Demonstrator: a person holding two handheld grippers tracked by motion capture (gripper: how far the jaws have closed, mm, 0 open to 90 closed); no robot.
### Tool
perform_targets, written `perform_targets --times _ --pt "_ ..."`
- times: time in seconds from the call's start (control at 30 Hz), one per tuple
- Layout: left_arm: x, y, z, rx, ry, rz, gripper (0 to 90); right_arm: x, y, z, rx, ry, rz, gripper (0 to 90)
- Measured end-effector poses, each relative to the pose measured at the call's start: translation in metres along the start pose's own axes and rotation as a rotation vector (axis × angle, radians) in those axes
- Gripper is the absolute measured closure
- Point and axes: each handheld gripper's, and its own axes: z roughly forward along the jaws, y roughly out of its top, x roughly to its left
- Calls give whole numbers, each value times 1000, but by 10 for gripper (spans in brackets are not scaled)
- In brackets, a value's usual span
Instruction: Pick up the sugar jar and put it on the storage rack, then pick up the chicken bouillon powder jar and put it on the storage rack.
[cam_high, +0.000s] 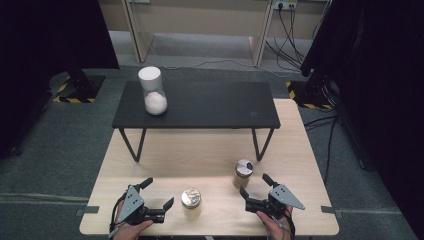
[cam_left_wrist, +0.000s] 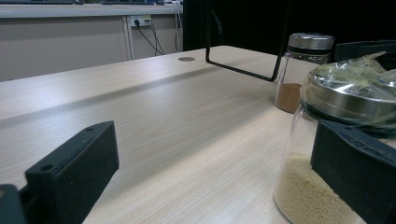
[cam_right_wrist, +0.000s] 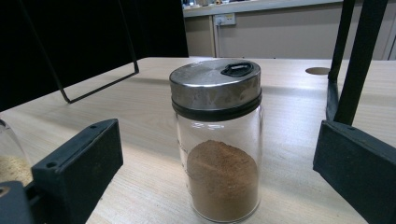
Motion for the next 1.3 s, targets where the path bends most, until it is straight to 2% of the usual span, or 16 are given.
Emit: perform_targets --times 0.23,0.47,0.87,1.07,1.23,1.3 --pt "-2 -1 -4 -8 4 1 4 0 0 -1 -2 2 2 18" --pt "-6 -2 -8 -4 7 18 5 1 1 -1 -3 8 -7 18" --pt "-6 -4 -9 -5 2 15 5 3 1 -1 -5 13 -13 18" --pt "-6 -5 -9 -8 9 15 5 9 0 -1 0 32 -19 18" --pt "-5 -5 -10 -7 10 11 4 20 -2 -2 6 70 -29 18" --pt "-6 -4 -11 -12 13 22 5 22 -2 -2 7 77 -31 18"
